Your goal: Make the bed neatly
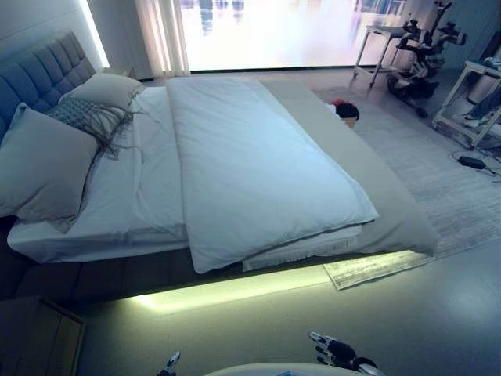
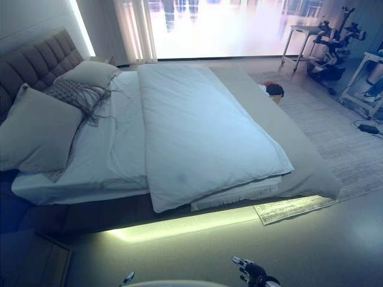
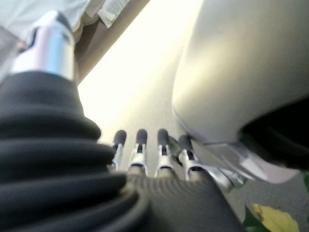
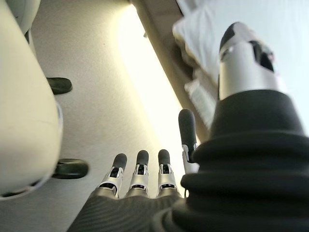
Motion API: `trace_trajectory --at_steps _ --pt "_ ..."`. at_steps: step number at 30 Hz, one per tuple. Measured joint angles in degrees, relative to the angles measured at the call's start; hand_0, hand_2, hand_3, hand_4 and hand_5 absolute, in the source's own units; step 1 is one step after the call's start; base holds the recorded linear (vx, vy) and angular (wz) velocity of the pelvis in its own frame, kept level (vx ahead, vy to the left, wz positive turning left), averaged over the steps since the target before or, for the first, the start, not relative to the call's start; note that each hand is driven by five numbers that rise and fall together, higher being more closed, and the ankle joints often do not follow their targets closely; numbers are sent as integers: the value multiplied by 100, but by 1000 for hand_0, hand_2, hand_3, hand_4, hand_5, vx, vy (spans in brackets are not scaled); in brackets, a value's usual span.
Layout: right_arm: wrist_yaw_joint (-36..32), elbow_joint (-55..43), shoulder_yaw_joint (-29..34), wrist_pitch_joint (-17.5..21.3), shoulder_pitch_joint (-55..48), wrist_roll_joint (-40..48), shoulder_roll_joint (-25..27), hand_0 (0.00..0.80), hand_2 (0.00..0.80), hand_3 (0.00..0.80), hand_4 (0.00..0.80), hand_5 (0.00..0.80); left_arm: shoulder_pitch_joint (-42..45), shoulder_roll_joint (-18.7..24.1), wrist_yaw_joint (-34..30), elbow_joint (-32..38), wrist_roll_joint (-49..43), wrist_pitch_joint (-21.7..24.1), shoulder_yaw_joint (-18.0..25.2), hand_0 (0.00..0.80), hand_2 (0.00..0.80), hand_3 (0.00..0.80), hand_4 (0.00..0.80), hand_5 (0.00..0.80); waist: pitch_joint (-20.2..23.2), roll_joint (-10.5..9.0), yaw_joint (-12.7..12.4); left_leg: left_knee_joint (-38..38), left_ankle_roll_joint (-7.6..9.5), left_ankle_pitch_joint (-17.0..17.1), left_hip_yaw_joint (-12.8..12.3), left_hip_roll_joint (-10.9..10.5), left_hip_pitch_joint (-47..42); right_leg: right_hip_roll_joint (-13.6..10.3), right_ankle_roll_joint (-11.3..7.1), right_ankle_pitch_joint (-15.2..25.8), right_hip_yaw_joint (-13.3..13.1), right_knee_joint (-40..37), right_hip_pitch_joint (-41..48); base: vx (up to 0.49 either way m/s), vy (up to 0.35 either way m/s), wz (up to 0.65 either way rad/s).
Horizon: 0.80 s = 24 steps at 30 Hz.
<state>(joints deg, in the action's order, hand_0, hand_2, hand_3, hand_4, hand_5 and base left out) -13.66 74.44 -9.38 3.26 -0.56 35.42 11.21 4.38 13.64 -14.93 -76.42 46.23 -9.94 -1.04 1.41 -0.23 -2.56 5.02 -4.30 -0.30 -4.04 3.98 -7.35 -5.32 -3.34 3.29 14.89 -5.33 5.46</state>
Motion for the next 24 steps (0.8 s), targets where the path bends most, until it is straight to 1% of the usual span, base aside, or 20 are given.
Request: trace_trajectory --at_steps 3,5,9,10,12,14,24 --pt "292 61 78 -176 -89 -11 -38 0 0 0 0 0 -30 -9 21 -3 -59 -20 -2 0 0 0 0 0 -28 4 0 -5 0 0 3 0 0 0 0 0 4 0 3 0 0 0" --pt "282 88 52 -252 -130 -219 -53 0 0 0 0 0 -63 -13 31 -3 -242 -40 -8 0 0 0 0 0 -41 16 1 16 1 1 4 3 0 1 1 -1 13 -1 4 0 0 0" --pt "146 27 -57 -289 -89 -347 -50 0 0 0 0 0 -118 -9 3 0 -568 -63 -35 0 0 0 0 0 -46 13 7 14 3 3 3 3 -6 2 2 -1 12 -1 10 0 0 0" --pt "149 26 -60 -306 -85 -348 -63 0 0 0 0 0 -143 -1 2 9 -619 -63 -114 0 0 0 0 0 -49 12 6 14 4 3 4 2 -6 1 2 -2 11 -1 11 0 0 0" --pt "179 26 -61 -332 -76 -348 -80 0 0 0 0 0 -182 1 2 14 -724 -86 -130 0 0 0 0 0 -57 6 2 12 4 3 4 2 -6 3 1 -1 9 -1 10 0 0 0" --pt "219 22 -56 -334 -72 -351 -77 0 0 0 0 0 -210 12 1 14 -724 -97 -236 0 0 0 0 0 -68 7 7 11 3 3 2 3 -5 3 1 -1 7 -1 8 0 0 0" --pt "367 23 -58 -360 16 -570 -81 0 0 0 0 0 -291 39 -25 10 -716 -164 -241 0 0 0 0 0 -160 -51 9 -4 3 2 -12 -7 -11 10 0 1 -10 1 9 0 0 0"
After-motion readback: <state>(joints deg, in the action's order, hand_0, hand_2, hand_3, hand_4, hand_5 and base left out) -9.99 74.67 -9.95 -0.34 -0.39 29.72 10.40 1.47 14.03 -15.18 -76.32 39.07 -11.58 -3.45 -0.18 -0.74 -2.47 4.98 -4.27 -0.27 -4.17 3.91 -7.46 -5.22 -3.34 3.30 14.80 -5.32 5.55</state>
